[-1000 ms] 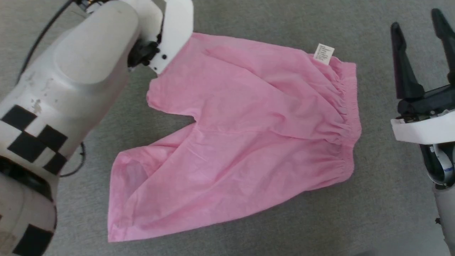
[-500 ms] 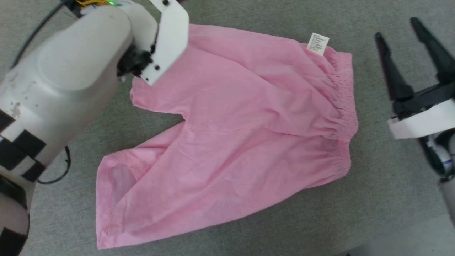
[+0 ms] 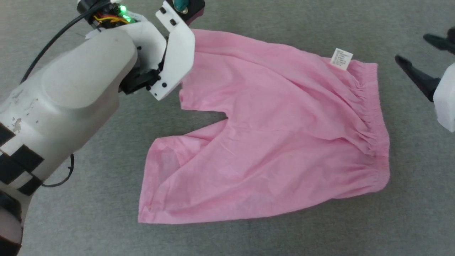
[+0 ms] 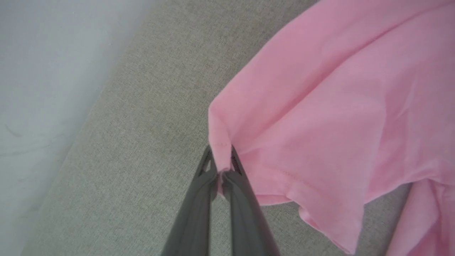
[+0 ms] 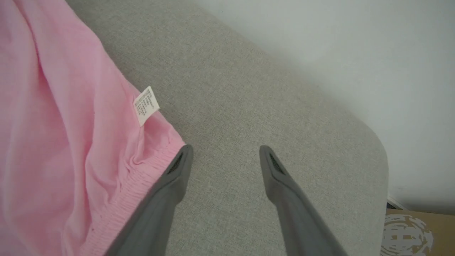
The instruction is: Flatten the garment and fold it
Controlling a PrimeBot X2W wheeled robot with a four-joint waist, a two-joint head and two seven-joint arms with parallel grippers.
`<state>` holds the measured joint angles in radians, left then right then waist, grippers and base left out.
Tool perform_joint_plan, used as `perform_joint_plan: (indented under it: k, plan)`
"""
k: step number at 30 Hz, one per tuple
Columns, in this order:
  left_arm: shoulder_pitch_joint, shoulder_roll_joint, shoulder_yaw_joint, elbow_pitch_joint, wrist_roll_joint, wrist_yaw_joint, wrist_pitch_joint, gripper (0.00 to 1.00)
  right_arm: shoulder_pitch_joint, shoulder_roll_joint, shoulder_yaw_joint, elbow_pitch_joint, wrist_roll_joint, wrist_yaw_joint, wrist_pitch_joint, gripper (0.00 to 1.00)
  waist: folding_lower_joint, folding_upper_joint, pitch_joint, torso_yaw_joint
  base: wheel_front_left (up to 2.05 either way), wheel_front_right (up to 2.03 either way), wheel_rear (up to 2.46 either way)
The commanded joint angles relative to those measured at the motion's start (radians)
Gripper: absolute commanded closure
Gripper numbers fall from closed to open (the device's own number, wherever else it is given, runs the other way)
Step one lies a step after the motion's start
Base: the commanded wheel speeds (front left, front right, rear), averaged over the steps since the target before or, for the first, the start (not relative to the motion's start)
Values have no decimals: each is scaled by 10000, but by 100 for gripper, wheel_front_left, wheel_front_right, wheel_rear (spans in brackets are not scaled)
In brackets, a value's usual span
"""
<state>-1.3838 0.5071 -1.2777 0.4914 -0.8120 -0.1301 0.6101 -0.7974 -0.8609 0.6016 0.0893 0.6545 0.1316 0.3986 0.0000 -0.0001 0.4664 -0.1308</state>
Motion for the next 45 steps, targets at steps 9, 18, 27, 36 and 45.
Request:
perform_joint_plan:
  k: [9, 18, 27, 36, 45]
  plan:
    - [-125, -525, -25, 123, 38, -5, -826, 100, -1850, 277, 2280, 1192, 1657, -9, 2206, 0, 0, 1, 458, 1222, 0, 0, 0]
    - [-114, -863, -25, 536, 194, -6, -1380, 100, -2033, 594, 4219, 2759, 2269, -9, 2156, 100, 0, 1, 599, 1483, 0, 0, 0]
    - [112, -788, 78, 1400, 65, -6, -3363, 100, -3059, 301, 3890, 2511, 2537, -9, -857, 100, 0, 1, -424, 1205, 0, 0, 0]
    - [-981, -626, 748, 2009, 339, 274, -5359, 100, -4277, 539, 2726, 2655, 2062, -9, -3188, 100, 0, 1, -1389, 1278, 0, 0, 0]
    - [-3085, -440, 1635, 2312, 840, 1118, -6536, 100, -6655, 1779, 1693, 4188, 264, -9, -4081, 100, 0, 1, -747, 1469, 0, 0, 0]
